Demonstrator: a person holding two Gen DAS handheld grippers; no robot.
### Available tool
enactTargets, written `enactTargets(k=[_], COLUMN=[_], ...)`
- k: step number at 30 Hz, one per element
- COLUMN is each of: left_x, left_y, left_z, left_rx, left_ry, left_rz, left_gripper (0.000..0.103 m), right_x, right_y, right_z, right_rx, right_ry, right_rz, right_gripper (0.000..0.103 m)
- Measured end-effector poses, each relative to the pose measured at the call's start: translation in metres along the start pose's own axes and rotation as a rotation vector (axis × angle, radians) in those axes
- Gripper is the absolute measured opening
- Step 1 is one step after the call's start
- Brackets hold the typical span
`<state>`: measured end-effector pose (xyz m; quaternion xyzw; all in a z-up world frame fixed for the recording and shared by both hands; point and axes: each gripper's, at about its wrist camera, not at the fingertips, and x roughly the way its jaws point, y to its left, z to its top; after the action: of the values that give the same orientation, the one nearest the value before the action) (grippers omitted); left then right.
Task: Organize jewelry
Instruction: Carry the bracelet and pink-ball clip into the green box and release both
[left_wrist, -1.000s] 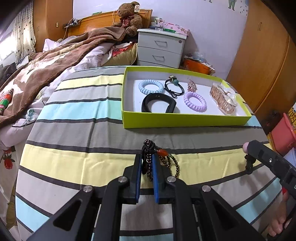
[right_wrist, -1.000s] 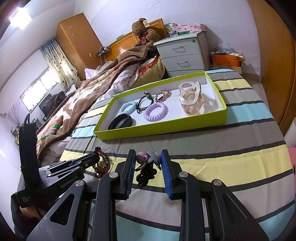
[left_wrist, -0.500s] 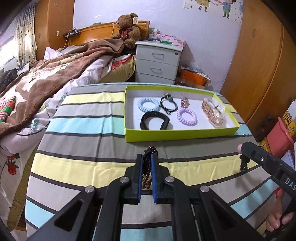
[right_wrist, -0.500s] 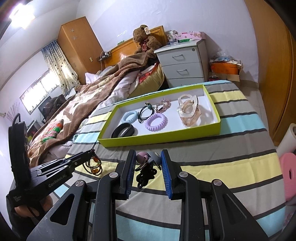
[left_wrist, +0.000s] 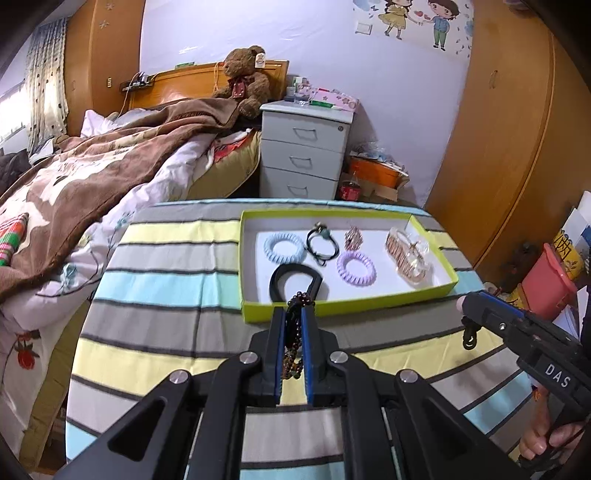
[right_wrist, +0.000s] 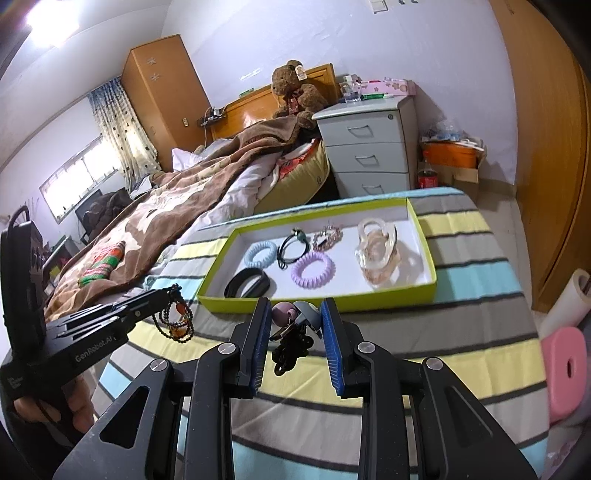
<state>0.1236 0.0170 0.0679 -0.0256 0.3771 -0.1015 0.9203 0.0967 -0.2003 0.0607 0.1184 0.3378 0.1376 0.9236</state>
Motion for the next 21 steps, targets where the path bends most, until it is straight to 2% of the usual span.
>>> enactTargets(k=[11,21], left_x=[0.015,0.054], left_y=[-0.003,-0.006], left_z=[0.042,0.07], left_rx=[0.005,0.012], left_ry=[-0.016,0.006], left_rz=[-0.056,-0.086], left_gripper=[0.009,0.009], right_x=[0.02,0.072], right_y=[0.0,-0.012], right_z=[0.035,0.041], right_rx=[-0.047,-0.062], right_ry=[0.001,0.1], right_rz=[-0.019,-0.043], right_gripper=[0.029,0.029])
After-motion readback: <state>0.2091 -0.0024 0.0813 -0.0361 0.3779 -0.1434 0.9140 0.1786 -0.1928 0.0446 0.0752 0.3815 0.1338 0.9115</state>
